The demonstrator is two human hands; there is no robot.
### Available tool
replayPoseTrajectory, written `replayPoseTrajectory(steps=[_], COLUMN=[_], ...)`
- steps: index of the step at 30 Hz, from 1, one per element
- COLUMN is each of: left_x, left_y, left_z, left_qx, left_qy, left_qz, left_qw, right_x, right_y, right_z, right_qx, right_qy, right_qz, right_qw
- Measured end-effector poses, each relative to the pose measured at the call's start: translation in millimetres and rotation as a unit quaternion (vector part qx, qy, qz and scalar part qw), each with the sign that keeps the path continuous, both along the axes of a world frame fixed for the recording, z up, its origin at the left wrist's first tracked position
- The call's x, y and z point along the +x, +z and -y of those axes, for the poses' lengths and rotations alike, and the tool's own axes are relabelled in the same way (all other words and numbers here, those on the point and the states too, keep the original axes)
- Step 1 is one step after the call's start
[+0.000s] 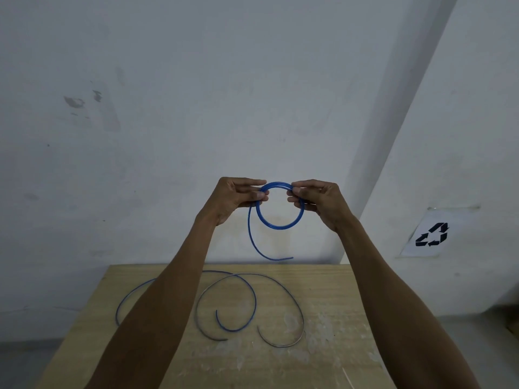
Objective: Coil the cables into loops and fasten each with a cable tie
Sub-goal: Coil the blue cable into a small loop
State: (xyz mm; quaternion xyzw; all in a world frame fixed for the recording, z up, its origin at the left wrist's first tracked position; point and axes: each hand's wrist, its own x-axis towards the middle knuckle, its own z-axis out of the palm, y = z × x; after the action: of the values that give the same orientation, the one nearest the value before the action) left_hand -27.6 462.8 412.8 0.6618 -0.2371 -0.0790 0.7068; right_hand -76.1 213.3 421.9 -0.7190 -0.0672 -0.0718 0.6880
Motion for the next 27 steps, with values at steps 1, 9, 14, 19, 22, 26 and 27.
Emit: replayPoseTrajectory(steps=[1, 9, 14, 19, 22, 26, 27], left_x=[1, 4, 5, 9, 12, 13, 12], left_y=[-1, -4, 4, -2, -7, -6, -5], left_z=[0, -1, -1, 10, 21, 35, 39], left_qx=[0.001, -0.030, 0.045, -0.006, -0.123, -0.209, -0.221], left_qy=[0.005, 0.005, 0.007, 0.112, 0.223, 0.278, 0.287], left_qz=[0.001, -0.026, -0.011, -0.002, -0.036, -0.059, -0.063], left_qw=[1.000, 0.999, 0.999, 0.994, 0.966, 0.936, 0.930], right_x=[0, 6, 7, 9, 6, -6, -6], right_y=[1, 0, -1, -8, -23, -50, -57], right_z=[0, -3, -5, -8, -15, -28, -33], right_qx=[-0.009, -0.064, -0.091, -0.156, -0.191, -0.082, 0.013], right_qy=[0.005, -0.015, -0.014, -0.058, -0.223, -0.216, -0.168], right_qz=[-0.002, 0.044, 0.049, 0.024, -0.040, -0.306, -0.355], right_qw=[1.000, 0.997, 0.995, 0.986, 0.955, 0.923, 0.920])
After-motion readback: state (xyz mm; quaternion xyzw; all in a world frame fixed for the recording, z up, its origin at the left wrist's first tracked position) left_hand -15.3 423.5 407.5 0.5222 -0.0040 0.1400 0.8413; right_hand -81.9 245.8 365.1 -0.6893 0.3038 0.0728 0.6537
